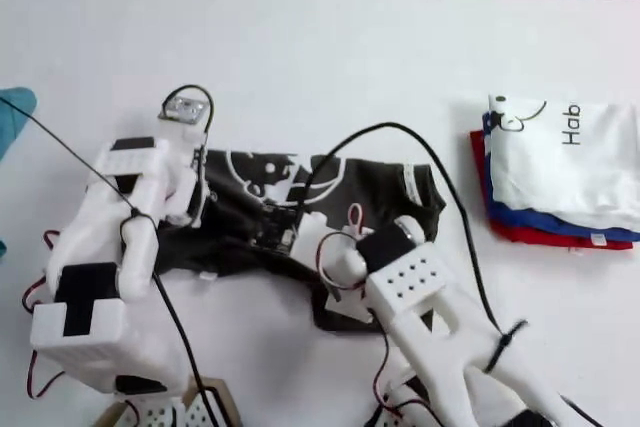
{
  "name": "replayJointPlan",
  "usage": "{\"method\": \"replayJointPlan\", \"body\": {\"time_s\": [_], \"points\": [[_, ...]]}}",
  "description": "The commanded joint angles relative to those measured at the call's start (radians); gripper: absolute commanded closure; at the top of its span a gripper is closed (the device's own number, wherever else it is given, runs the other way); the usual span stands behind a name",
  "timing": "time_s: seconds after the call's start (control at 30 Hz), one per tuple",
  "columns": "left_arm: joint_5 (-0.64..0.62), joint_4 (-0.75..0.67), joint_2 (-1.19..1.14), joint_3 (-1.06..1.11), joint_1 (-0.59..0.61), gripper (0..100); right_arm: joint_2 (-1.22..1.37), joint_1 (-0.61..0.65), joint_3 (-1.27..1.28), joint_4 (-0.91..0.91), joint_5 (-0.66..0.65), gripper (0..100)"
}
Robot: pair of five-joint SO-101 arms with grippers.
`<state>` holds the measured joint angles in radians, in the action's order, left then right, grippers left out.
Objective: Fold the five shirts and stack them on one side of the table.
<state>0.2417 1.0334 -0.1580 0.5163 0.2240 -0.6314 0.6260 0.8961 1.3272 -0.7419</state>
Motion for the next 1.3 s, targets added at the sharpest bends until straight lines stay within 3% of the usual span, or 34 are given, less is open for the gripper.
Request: {"method": "replayJointPlan", "body": {"time_s": [0.0, 0.7, 0.93, 1.07, 1.27], "points": [[-0.006, -0.035, -0.002, -0.015, 0.018, 77, -0.073, 0.005, -0.006, 0.005, 0.003, 91.5], [-0.006, -0.035, -0.003, -0.015, 0.018, 77, -0.073, 0.047, 0.282, -0.243, 0.038, 91.6], [-0.006, -0.035, -0.003, -0.015, 0.018, 77, -0.082, 0.053, 0.282, -0.196, 0.031, 97.5], [-0.006, -0.035, -0.003, -0.015, 0.018, 77, -0.084, 0.044, 0.265, -0.127, -0.074, 97.4], [-0.006, -0.035, -0.003, -0.015, 0.018, 77, -0.084, -0.051, 0.164, 0.019, -0.094, 94.9]]}}
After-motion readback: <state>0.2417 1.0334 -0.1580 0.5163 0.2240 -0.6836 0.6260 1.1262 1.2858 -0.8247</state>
